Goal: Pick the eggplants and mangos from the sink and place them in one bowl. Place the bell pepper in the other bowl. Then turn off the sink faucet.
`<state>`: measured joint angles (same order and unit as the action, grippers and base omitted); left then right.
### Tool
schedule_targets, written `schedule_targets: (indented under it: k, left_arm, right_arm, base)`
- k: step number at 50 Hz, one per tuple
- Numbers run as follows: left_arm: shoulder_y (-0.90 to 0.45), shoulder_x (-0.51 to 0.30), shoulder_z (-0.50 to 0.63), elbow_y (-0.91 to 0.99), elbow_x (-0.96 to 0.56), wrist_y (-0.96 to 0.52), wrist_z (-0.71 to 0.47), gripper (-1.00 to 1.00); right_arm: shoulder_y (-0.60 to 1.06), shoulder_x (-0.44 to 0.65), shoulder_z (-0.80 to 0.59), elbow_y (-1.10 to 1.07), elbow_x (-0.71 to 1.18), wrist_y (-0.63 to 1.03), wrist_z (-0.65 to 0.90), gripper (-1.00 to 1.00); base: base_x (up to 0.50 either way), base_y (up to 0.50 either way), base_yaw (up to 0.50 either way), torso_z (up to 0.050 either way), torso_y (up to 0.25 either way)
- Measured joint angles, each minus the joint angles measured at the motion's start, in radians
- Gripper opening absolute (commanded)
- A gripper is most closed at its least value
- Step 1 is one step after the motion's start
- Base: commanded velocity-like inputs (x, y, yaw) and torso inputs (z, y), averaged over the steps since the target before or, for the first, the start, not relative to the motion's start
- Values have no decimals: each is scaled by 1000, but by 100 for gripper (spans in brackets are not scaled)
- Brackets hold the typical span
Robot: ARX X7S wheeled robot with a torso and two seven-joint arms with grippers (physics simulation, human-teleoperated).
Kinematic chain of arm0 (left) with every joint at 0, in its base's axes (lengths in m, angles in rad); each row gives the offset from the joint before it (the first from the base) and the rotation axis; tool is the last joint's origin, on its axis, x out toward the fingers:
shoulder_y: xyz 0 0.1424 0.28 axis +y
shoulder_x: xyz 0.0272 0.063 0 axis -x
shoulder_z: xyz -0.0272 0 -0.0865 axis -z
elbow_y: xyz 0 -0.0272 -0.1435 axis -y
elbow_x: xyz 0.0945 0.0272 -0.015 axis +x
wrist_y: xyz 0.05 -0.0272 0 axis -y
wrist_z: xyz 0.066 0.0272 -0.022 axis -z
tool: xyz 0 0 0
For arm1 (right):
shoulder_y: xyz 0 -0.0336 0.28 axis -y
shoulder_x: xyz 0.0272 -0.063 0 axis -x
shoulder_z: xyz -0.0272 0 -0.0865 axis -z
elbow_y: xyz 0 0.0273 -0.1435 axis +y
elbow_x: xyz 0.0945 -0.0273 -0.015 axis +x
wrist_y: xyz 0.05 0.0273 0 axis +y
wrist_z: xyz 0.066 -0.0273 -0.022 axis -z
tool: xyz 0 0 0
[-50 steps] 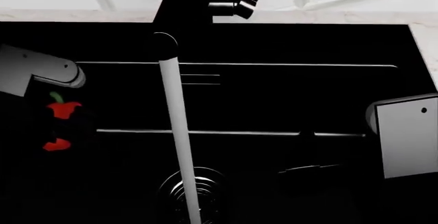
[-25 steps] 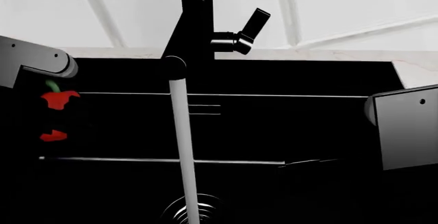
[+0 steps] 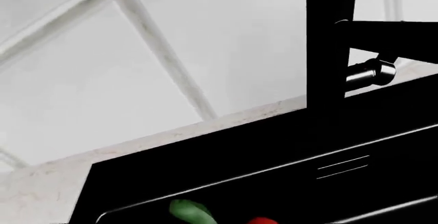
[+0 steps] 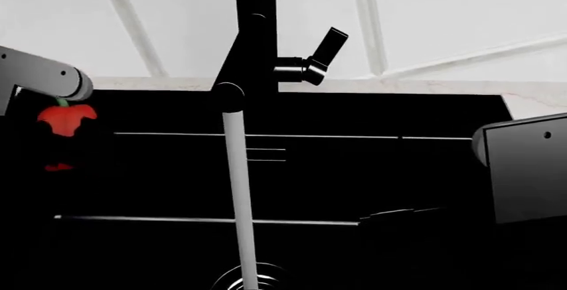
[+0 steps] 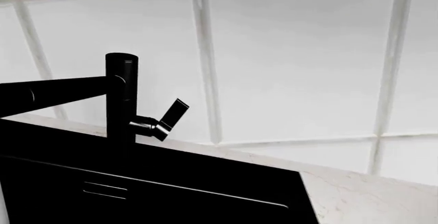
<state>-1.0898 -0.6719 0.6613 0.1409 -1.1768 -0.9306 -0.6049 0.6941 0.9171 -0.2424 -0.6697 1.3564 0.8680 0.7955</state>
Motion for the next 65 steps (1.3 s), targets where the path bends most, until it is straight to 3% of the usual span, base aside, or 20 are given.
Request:
schedule_targets:
  k: [13,26,47,65]
  left_arm:
    - [57,-118,-26,265,36,65,-42,-100]
    - [115,-175,-65,373,11,116,-81,-100]
    - [131,-191,-85,422,-13,134,-108,-100]
    - [135,-193,-94,434,-31,140,-120,-100]
  right_arm:
    - [-24,-2,3,1,-18,-19,-8,100]
    - [-45,-4,8,-1,-17,-32,6,100]
    - [-73,-4,14,-3,-7,-43,30,100]
    - [-89,14,30,-22,5,-52,42,100]
  base:
    - [0,0,0,0,0]
    - [-196,0,0,0,0]
    - [-436,-79,0,0,0]
    - [-442,-366,0,0,0]
